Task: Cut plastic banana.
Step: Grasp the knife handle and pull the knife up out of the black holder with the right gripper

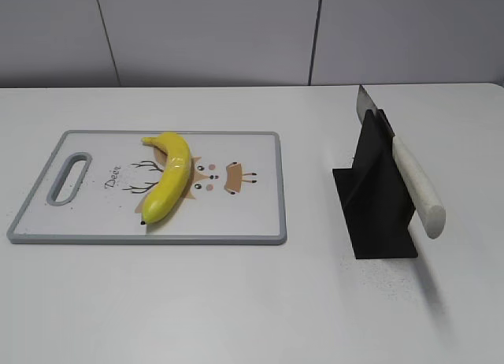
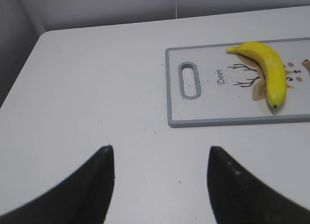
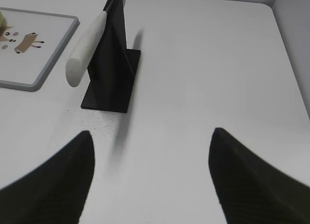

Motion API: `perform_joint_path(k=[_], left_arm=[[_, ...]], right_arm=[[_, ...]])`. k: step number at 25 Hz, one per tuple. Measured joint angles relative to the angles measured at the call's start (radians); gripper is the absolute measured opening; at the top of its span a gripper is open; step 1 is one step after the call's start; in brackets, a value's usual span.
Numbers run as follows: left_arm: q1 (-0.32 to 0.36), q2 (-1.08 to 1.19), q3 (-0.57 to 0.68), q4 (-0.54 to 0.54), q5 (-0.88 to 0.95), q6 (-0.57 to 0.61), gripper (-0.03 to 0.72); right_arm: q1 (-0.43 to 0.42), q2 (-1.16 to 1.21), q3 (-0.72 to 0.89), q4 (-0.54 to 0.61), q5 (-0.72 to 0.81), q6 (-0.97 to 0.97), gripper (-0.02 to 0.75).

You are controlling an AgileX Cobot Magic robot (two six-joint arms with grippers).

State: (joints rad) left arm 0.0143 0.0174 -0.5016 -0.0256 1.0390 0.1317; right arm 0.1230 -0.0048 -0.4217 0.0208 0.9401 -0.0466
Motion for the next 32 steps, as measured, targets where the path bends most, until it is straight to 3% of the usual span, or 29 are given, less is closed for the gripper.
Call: perform_joint_path(k=[11,18,32], left_arm=[[0.000,0.000,0.000,0.000,0.000,0.000,0.584],[0.000,0.000,0.000,0.000,0.000,0.000,0.584],[0.000,0.000,0.000,0.000,0.000,0.000,0.584]], right_arm=[[0.000,0.029,-0.013,-0.012,0.000,0.000,0.572],[0.000,0.261,-0.134,-0.013,0.025,0.000,0.572],[0.000,0.745,-0.421,0.001,0.246,0.000,0.572]])
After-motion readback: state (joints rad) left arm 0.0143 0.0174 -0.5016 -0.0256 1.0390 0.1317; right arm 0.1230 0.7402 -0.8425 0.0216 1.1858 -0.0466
